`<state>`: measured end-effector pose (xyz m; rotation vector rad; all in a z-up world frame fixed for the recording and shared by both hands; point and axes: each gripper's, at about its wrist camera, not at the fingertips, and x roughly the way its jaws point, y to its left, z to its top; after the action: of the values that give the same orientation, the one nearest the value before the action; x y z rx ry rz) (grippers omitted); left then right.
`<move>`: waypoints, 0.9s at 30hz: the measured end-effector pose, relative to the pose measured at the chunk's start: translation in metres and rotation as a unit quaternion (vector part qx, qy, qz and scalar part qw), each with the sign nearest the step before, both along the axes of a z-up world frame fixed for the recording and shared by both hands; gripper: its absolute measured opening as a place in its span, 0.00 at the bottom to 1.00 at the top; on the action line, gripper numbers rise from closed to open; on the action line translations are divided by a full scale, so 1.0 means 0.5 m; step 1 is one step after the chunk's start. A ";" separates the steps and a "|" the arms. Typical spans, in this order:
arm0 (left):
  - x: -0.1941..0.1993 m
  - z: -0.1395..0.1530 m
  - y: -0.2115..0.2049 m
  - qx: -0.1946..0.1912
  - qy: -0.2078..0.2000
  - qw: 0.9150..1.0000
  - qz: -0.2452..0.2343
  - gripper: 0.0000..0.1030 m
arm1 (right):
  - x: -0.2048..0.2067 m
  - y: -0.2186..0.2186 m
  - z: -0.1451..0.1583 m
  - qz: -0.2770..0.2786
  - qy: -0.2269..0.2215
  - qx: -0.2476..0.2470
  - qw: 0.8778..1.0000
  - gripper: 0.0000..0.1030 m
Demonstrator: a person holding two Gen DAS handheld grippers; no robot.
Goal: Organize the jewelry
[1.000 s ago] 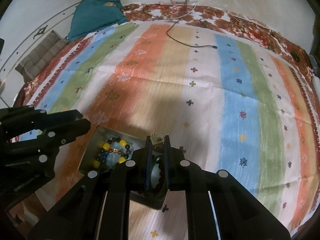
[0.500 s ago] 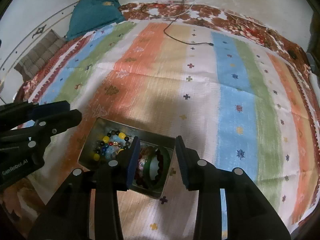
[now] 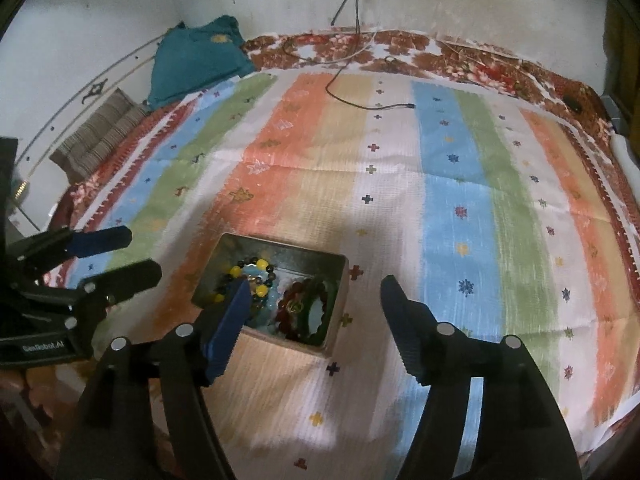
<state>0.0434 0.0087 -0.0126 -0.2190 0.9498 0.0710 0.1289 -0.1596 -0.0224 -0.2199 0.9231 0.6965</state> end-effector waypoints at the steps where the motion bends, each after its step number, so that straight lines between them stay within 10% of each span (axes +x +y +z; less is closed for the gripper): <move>1: -0.006 0.001 -0.002 0.001 -0.002 1.000 -0.002 0.71 | -0.003 -0.002 0.001 -0.001 -0.003 -0.001 1.000 0.71; 10: -0.045 0.010 -0.009 0.005 -0.032 0.999 -0.004 0.94 | -0.034 -0.027 0.009 0.000 -0.031 -0.008 0.999 0.83; 27: -0.073 0.024 -0.014 0.032 -0.066 0.997 0.014 0.94 | -0.063 -0.028 0.016 0.023 -0.049 -0.005 0.999 0.87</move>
<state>0.0070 0.0016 -0.0004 -0.1744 0.8126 0.1109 0.0976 -0.1737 -0.0147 -0.2816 0.8307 0.7179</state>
